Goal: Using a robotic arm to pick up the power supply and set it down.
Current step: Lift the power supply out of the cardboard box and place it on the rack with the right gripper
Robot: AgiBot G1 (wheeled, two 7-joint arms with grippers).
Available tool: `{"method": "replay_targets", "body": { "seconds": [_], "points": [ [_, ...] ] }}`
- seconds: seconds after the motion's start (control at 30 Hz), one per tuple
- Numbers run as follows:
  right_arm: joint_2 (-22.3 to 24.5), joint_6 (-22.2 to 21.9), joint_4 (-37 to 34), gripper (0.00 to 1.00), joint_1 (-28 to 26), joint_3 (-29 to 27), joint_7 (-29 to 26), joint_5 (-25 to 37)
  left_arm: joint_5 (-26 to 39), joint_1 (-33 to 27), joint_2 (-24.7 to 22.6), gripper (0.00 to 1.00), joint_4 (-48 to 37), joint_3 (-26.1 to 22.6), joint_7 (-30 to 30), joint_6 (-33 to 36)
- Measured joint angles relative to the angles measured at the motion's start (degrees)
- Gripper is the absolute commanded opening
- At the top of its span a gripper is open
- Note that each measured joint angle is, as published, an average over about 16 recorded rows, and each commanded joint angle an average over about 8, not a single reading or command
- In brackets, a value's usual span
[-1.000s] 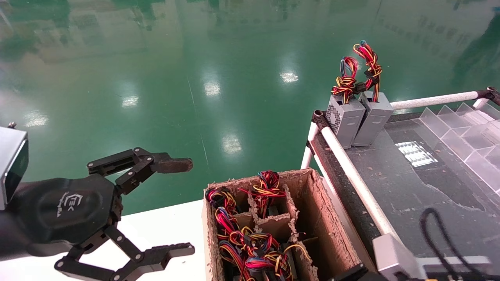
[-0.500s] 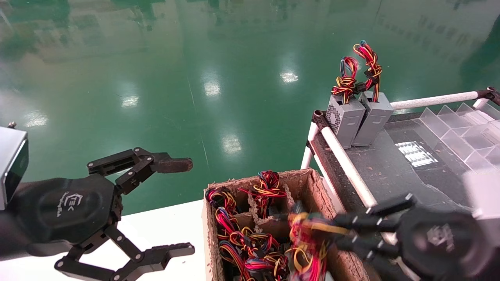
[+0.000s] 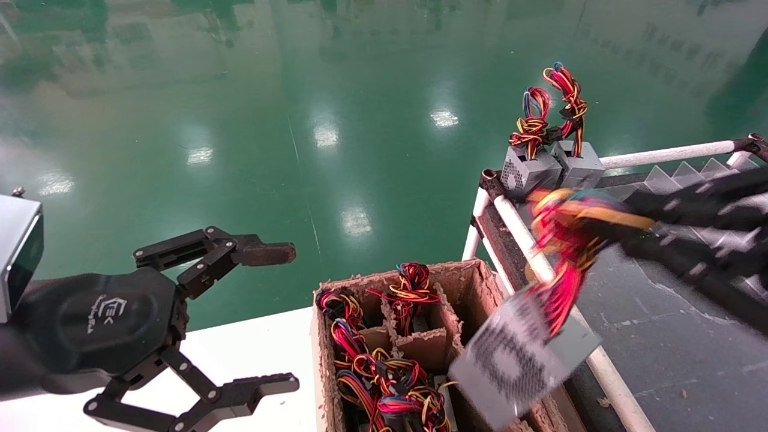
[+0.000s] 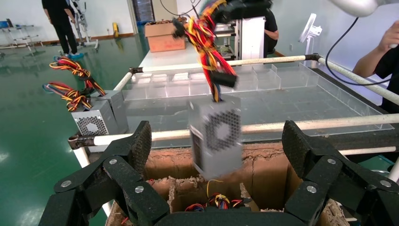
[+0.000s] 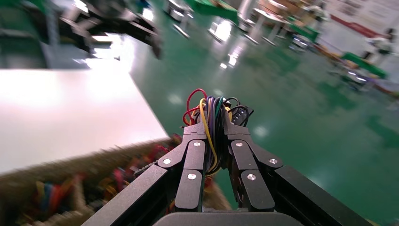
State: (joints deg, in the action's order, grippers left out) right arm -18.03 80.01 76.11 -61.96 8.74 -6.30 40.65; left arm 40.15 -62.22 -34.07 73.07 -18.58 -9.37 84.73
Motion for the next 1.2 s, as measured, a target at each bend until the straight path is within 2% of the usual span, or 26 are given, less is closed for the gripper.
{"method": "replay_targets", "body": {
  "seconds": [0.37, 0.6, 0.83, 1.2],
  "points": [
    [7.3, -3.9, -6.2, 0.00, 0.1, -3.6, 3.4, 3.5, 0.0, 0.0, 0.0, 1.00, 0.0, 0.0, 0.0, 0.0],
    [8.9, -5.2, -13.9, 0.00, 1.2, -4.2, 7.2, 6.1, 0.0, 0.0, 0.0, 1.00, 0.0, 0.0, 0.0, 0.0],
    [6.7, -6.5, -22.1, 0.00, -0.2, -3.1, 10.8, 9.3, 0.0, 0.0, 0.0, 1.00, 0.0, 0.0, 0.0, 0.0],
    [0.5, -8.8, -30.5, 0.00, -7.7, 0.3, 11.7, 15.2, 0.0, 0.0, 0.0, 1.00, 0.0, 0.0, 0.0, 0.0]
  ]
}}
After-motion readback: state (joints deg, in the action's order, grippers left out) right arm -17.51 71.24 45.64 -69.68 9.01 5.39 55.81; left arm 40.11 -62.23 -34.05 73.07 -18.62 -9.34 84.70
